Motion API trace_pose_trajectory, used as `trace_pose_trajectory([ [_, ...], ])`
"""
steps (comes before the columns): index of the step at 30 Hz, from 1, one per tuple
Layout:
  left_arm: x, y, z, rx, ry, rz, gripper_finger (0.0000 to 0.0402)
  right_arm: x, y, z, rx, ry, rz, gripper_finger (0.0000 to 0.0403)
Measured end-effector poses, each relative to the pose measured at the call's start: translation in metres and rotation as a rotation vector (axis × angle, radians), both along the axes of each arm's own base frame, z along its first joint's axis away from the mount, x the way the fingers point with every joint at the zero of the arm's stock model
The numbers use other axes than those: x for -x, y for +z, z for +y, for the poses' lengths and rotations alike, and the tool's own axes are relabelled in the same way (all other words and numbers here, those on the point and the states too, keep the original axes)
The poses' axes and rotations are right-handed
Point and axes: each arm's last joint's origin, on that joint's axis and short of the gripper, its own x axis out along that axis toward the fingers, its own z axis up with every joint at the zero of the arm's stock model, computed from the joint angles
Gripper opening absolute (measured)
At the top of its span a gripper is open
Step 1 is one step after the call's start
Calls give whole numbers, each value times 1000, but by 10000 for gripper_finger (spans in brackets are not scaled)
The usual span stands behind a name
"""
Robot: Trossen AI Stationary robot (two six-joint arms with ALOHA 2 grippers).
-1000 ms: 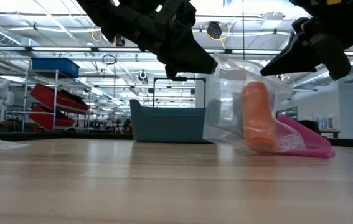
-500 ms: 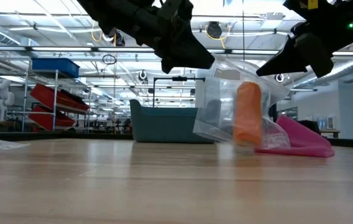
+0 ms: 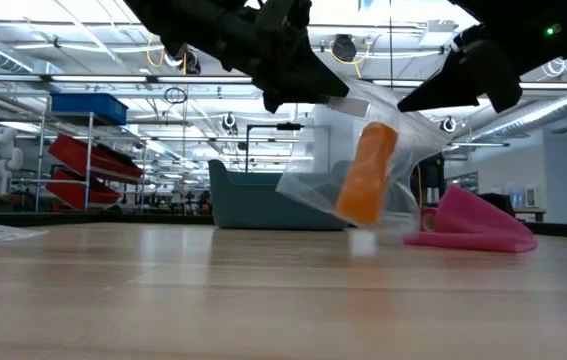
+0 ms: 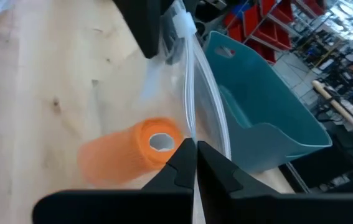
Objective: Roll bandage
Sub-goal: Close the transparent zip lock containing the rolled orange bandage
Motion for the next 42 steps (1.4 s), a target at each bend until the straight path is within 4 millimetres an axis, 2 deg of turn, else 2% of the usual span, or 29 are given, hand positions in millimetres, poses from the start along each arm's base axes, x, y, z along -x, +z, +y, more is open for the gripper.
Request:
trace_pose_trajectory([
  [6, 0, 0, -2, -46, -22, 0, 12, 0, -1, 1, -42, 21, 0, 0],
  [12, 1, -2, -2, -45, -22, 21, 3, 0, 0, 3, -161, 82, -3, 17],
  [16, 2, -4, -1, -43, -16, 43, 2, 4, 12, 2, -222, 129, -35, 59],
  [22, 2, -4, -1, -68, -27, 45, 1, 8, 40, -2, -213, 177, -160, 142],
  [25, 2, -4, -3, -96, -77, 41, 1, 2, 45, -9, -206, 212, -175, 178],
  [29, 2, -4, -4, -100, -90, 40, 1, -13, 43, -25, -286, 295, -172, 210],
  [34, 2, -4, -7, -101, -98, 39, 0, -21, 42, -46, -310, 326, -159, 215],
  [38, 2, -4, -8, -101, -102, 37, 0, -30, 43, -59, -398, 423, -187, 197],
  [42, 2, -4, -8, -100, -98, 35, 0, -41, 35, -74, -463, 461, -188, 181],
])
